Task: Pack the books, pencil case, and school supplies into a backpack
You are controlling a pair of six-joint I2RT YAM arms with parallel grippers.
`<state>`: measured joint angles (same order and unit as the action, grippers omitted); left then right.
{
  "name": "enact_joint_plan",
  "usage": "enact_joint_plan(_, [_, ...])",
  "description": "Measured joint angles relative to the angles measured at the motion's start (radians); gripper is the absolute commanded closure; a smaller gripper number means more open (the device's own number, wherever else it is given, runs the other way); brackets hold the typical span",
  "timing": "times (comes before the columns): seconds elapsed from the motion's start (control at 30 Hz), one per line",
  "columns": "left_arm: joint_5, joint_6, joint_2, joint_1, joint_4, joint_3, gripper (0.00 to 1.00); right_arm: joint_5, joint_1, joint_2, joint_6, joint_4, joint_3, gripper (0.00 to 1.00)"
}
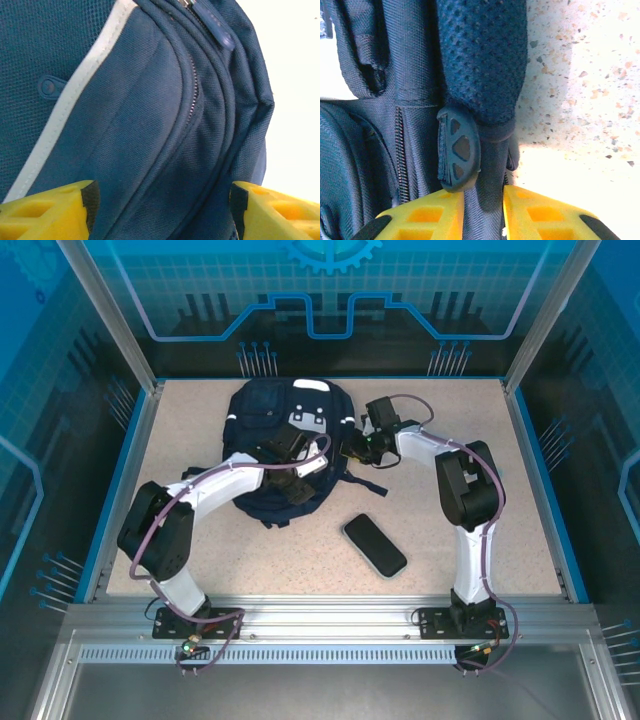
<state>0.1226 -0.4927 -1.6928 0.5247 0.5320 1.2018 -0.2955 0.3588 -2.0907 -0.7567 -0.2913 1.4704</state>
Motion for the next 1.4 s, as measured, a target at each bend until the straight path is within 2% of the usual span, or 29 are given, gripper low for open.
enact_joint_plan(0.27, [-0.005,-0.066,-0.034,-0.053,-0.014,0.029,0.31,-0.012,0.0,0.085,0.041,-0.019,-0.053,0.46])
enact_joint_plan(0.53, [-0.016,-0.113,-0.083,-0.055,-0.014,0.037,0.34,-0.012,0.0,0.198,0.069,-0.057,-0.074,0.4])
enact_joint_plan(0.67, [-0.014,-0.142,-0.092,-0.058,-0.018,0.048,0.49,-0.019,0.0,0.219,0.086,-0.069,-0.091,0.41])
enact_joint_plan(0.83, [-0.023,-0.164,-0.098,-0.056,-0.019,0.05,0.72,-0.01,0.003,0.229,0.119,-0.103,-0.119,0.41])
enact_joint_plan(0.93, [-0.04,-0.169,-0.083,-0.056,-0.033,0.046,0.82,0.01,0.017,0.23,0.157,-0.12,-0.123,0.43])
enact_joint_plan(1.03, [-0.051,-0.169,-0.035,-0.057,-0.062,0.024,0.86,0.03,0.05,0.23,0.208,-0.131,-0.123,0.44])
enact_joint_plan(1.3, [-0.061,-0.161,0.065,-0.065,-0.148,-0.042,0.89,0.024,0.128,0.23,0.291,-0.146,-0.109,0.53])
enact_joint_plan(1.4, [-0.065,-0.161,0.069,-0.065,-0.161,-0.049,0.89,0.023,0.13,0.23,0.308,-0.146,-0.088,0.62])
